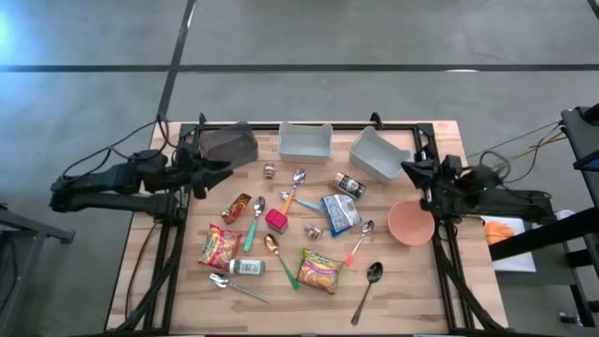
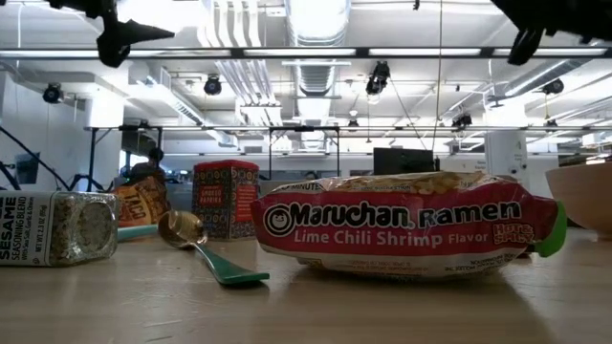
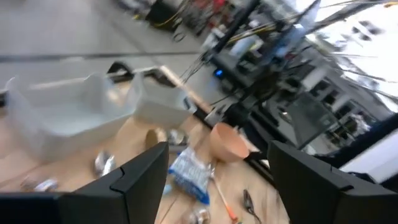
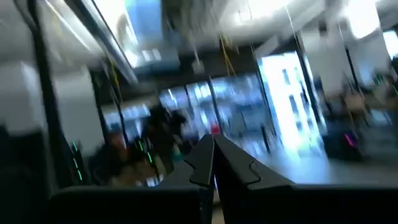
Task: Pick & Place Food Item
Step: Put the gold seasoning bottle into the black bin
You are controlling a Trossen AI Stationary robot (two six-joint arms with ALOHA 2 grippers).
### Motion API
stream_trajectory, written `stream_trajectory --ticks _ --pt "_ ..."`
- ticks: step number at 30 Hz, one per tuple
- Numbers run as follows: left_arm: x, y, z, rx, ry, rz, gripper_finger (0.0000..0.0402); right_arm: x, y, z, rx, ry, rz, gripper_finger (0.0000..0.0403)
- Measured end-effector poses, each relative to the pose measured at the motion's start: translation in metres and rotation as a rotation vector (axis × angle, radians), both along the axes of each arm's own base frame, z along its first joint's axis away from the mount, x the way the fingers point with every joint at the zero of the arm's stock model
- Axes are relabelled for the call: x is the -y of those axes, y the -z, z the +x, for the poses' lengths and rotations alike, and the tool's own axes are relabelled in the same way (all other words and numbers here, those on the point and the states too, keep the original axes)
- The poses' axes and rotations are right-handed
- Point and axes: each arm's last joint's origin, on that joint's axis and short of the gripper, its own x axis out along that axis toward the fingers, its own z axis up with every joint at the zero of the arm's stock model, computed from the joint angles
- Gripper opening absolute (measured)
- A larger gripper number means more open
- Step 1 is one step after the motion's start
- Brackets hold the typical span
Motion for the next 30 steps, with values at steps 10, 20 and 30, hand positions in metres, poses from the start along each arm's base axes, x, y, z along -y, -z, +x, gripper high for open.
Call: stream_trajectory --ticks 10,20,30 --pt "-0.001 0.002 0.003 0.019 -0.018 -0.047 0.0278 0.002 -0.07 0.014 -0.449 0.014 0.26 0.0008" --pt "-0.002 0.005 0.007 0.033 -0.086 -0.198 0.0278 0.006 -0.093 0.047 -0.644 0.076 0.406 0.0008" --pt "-0.002 0.008 0.007 0.023 -0.101 -0.254 0.0278 0.01 -0.109 0.077 -0.763 0.115 0.248 0.0008"
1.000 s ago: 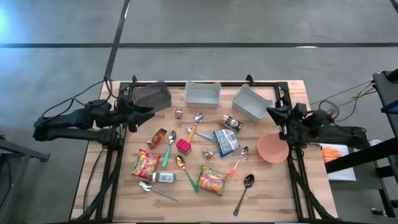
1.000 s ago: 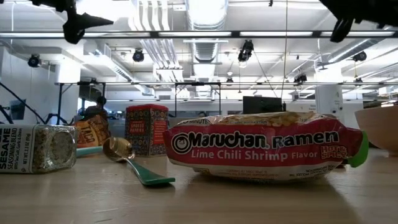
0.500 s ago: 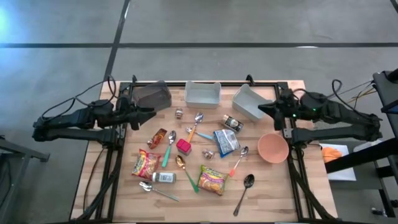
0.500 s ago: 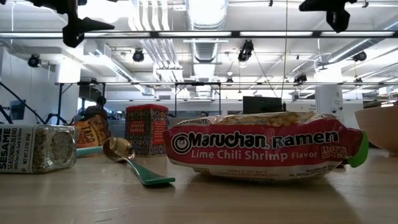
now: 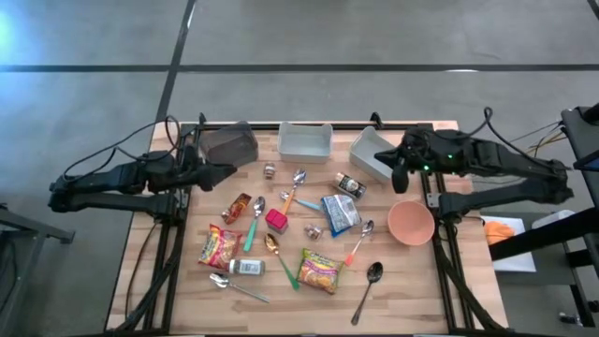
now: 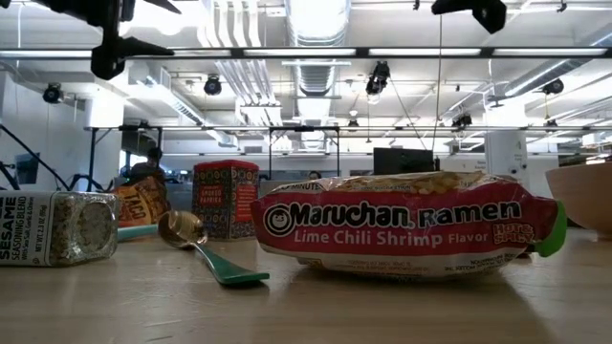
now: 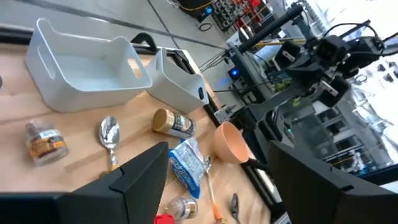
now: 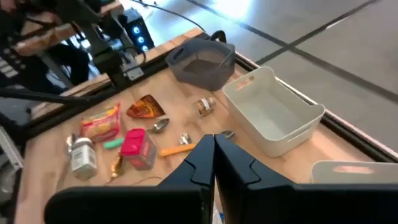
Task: Pick & Place Food Item
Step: Put the gold seasoning bottle into the black bin
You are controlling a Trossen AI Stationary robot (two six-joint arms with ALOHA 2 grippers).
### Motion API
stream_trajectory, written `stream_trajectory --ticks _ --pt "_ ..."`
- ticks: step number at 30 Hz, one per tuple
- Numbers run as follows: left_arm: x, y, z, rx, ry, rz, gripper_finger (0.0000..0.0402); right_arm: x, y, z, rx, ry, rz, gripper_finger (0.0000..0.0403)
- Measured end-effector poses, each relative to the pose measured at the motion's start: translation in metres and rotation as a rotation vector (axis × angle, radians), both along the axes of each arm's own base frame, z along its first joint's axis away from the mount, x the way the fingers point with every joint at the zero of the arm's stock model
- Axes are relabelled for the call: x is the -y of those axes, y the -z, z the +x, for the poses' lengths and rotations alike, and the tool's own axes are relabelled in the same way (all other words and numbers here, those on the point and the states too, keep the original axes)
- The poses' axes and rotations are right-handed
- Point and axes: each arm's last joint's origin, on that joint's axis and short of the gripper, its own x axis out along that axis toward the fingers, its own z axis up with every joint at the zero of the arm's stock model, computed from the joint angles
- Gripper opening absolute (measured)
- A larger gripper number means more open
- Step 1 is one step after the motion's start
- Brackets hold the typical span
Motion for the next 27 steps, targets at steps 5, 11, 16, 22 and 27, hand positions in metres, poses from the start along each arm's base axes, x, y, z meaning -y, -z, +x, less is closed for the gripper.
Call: stream_trajectory --ticks 5,11,16,22,27 --pt "0.001 0.0 0.0 0.001 0.029 -0.006 0.0278 0.002 0.003 0.02 -0.093 -0.028 -0.04 0.0008" --pt "0.001 0.0 0.0 -0.001 0.035 -0.001 0.0278 0.003 0.005 0.036 -0.195 -0.082 -0.113 0.0008" --pt "0.001 0.0 0.0 -0.001 0.035 -0.001 0.0278 0.004 0.007 0.045 -0.234 -0.1 -0.141 0.0008" --pt "0.001 0.0 0.0 -0.004 0.037 0.009 0.0278 0.005 0.035 0.057 -0.404 -0.12 -0.131 0.0008" --pt "0.001 0.002 0.001 -0.01 0.037 0.009 0.0278 0.008 0.063 0.073 -0.564 -0.15 -0.082 0.0017"
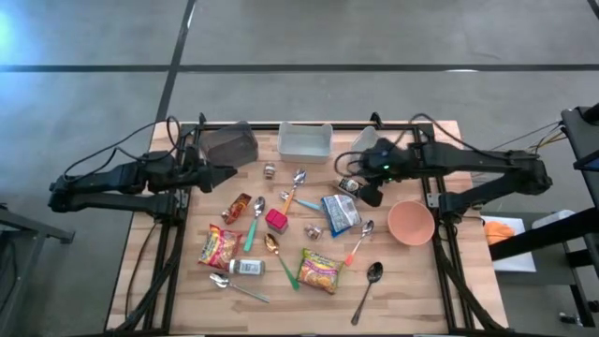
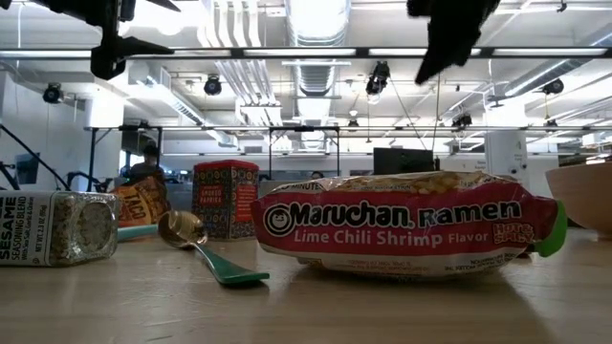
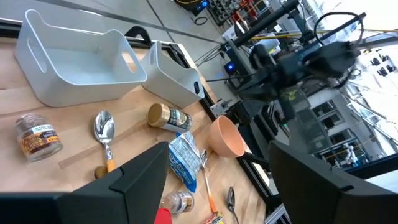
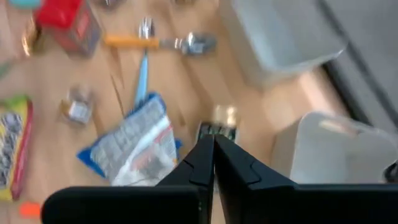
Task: Pick & Place Food Item
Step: Put the gold seasoning bottle into the black bin
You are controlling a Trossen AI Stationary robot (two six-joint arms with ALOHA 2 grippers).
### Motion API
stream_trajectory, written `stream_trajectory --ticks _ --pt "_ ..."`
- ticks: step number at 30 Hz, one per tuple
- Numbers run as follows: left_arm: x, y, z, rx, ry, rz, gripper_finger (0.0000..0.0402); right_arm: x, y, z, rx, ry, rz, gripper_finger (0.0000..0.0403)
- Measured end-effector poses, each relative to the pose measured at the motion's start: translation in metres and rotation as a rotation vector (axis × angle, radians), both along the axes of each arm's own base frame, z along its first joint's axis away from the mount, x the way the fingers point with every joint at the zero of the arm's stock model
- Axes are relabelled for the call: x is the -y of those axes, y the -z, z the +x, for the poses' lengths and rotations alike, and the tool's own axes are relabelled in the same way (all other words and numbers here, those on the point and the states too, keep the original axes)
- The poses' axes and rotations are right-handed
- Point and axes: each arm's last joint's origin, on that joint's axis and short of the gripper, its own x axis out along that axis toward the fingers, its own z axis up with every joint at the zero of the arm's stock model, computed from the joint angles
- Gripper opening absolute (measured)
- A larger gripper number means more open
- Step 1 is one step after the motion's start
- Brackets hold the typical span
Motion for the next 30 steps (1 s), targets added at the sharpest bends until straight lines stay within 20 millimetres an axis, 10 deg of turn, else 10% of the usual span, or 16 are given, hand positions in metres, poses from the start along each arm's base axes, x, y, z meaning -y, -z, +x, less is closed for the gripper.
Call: stream_trajectory --ticks 15,30 --pt "0.0 0.001 0.0 -0.004 -0.001 -0.004 0.0278 0.023 0.068 0.04 -0.348 0.071 -0.042 0.0269" --pt "0.0 0.001 0.0 -0.005 -0.001 -0.003 0.0278 0.027 0.113 0.031 -0.385 0.045 0.004 0.0313"
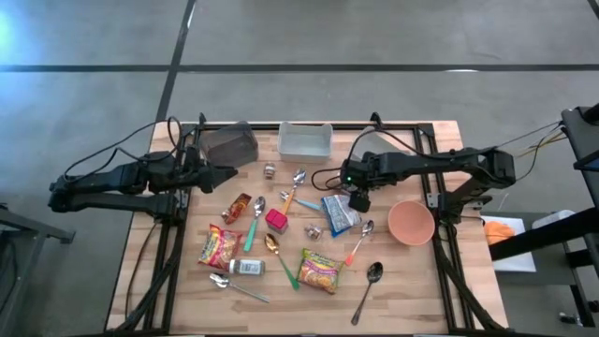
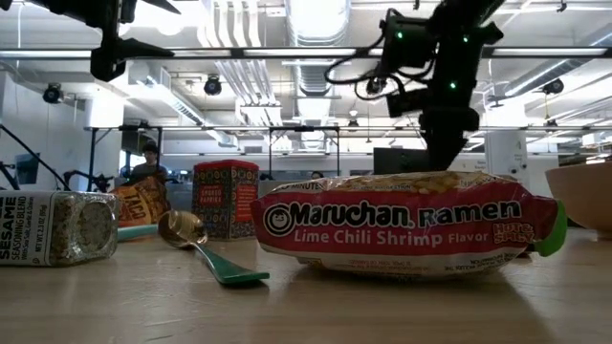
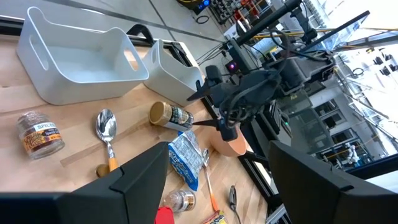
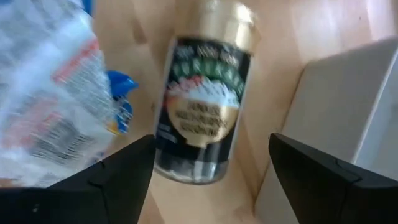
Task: Pick & Place Food Item
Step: Put the gold seasoning bottle into the black bin
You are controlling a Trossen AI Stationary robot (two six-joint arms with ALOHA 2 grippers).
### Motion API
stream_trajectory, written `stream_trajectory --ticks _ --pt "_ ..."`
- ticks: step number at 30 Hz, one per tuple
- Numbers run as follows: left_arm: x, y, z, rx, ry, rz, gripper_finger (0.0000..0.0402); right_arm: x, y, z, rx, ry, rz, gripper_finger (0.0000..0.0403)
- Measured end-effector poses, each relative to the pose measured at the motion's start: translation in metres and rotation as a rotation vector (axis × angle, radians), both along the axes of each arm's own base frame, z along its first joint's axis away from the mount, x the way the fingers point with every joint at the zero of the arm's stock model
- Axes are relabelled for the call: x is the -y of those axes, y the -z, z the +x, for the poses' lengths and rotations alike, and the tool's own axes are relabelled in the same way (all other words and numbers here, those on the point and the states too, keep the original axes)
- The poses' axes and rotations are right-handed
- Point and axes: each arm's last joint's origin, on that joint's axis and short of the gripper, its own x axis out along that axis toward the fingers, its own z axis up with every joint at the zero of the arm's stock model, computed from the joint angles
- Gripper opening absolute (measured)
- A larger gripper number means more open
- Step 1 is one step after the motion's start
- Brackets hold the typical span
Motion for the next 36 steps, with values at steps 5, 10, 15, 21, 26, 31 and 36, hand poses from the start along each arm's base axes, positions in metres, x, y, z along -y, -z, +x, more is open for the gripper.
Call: stream_trajectory --ticks 5,10,15,21,26,31,36 --pt "0.0 0.0 0.0 0.0 0.0 0.0 0.0278 0.008 0.011 -0.004 0.048 0.007 0.086 0.0313" --pt "0.0 0.0 0.0 0.0 0.0 0.0 0.0278 0.01 0.02 -0.005 0.04 0.003 0.119 0.0313" --pt "0.0 0.0 0.0 -0.001 0.001 0.002 0.0278 0.012 0.026 0.0 0.062 0.005 0.109 0.0313" --pt "0.0 0.0 0.0 -0.004 0.001 0.002 0.0278 0.016 0.043 0.005 0.025 0.0 0.113 0.0313" --pt "0.0 0.002 0.0 -0.016 0.0 -0.001 0.0278 0.017 0.054 0.009 -0.019 -0.009 0.121 0.03" --pt "0.0 0.004 -0.001 -0.034 -0.004 -0.018 0.0278 0.017 0.052 0.01 -0.01 -0.011 0.121 0.0274" --pt "0.0 0.005 -0.001 -0.046 -0.009 -0.036 0.0278 0.017 0.046 0.008 0.004 0.004 0.095 0.0274"
